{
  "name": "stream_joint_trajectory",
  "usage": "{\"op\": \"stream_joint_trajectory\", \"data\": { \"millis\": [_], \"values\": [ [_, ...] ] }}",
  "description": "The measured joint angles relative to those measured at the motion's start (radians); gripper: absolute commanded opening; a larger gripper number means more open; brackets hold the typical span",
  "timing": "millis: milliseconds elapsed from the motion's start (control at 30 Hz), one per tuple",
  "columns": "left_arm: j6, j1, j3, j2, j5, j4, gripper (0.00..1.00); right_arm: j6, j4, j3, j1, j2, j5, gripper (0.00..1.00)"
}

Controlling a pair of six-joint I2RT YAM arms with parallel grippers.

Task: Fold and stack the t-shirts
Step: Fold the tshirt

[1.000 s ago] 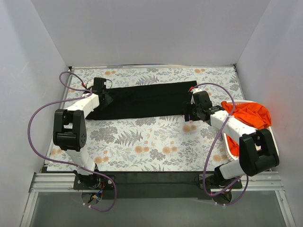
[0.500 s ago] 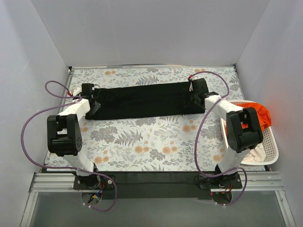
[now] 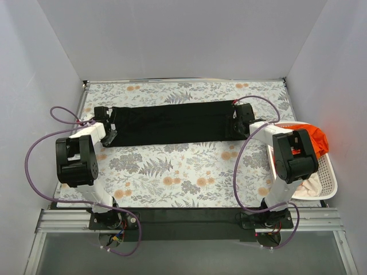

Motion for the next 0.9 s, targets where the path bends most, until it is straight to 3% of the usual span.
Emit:
{"op": "stream_joint_trajectory", "data": {
  "millis": [333, 600, 767, 900],
  "values": [
    [-0.026, 0.097, -0.243, -0.251, 0.061, -0.035, 0.28, 0.016, -0.107, -0.242, -0.001, -0.259, -0.050, 0.56],
    [-0.002, 0.110, -0.320, -0.568, 0.074, -0.140, 0.53, 0.031, -0.295, -0.334, 0.018, -0.520, -0.119, 0.57],
    [0.019, 0.074, -0.279, -0.683, 0.164, -0.141, 0.67, 0.079, -0.238, -0.243, 0.114, -0.565, -0.212, 0.58],
    [0.050, -0.046, -0.213, -0.672, 0.227, -0.108, 0.69, 0.130, -0.129, -0.178, 0.183, -0.506, -0.274, 0.58]
  ]
}}
